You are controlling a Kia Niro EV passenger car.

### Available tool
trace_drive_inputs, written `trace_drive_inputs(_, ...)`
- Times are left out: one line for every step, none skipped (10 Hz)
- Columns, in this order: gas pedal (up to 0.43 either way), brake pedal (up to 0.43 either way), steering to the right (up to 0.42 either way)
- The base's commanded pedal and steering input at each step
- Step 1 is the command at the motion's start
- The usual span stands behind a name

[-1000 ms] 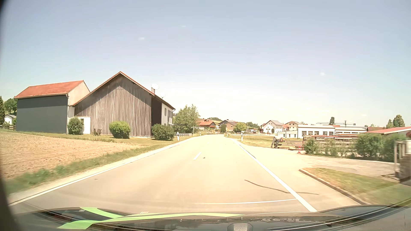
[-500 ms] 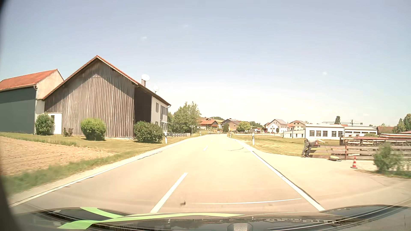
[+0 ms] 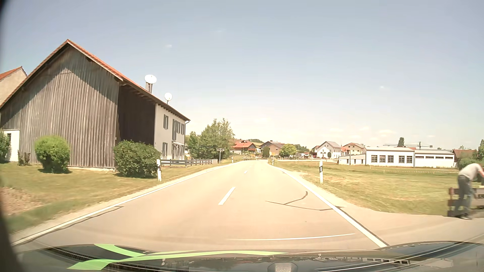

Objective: Follow the waypoints while adhering to traffic rules and regulations

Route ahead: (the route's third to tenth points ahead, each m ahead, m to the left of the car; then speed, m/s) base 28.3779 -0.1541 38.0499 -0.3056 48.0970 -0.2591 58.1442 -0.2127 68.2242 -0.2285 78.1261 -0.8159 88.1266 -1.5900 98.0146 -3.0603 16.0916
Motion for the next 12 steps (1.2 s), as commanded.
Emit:
trace_drive_inputs(0.157, 0.000, 0.001)
trace_drive_inputs(0.130, 0.000, 0.001)
trace_drive_inputs(0.130, 0.000, 0.002)
trace_drive_inputs(0.138, 0.000, 0.002)
trace_drive_inputs(0.157, 0.000, 0.002)
trace_drive_inputs(0.157, 0.000, 0.002)
trace_drive_inputs(0.157, 0.000, 0.002)
trace_drive_inputs(0.157, 0.000, 0.002)
trace_drive_inputs(0.157, 0.000, 0.000)
trace_drive_inputs(0.130, 0.000, -0.001)
trace_drive_inputs(0.067, 0.000, -0.002)
trace_drive_inputs(0.000, 0.000, -0.003)
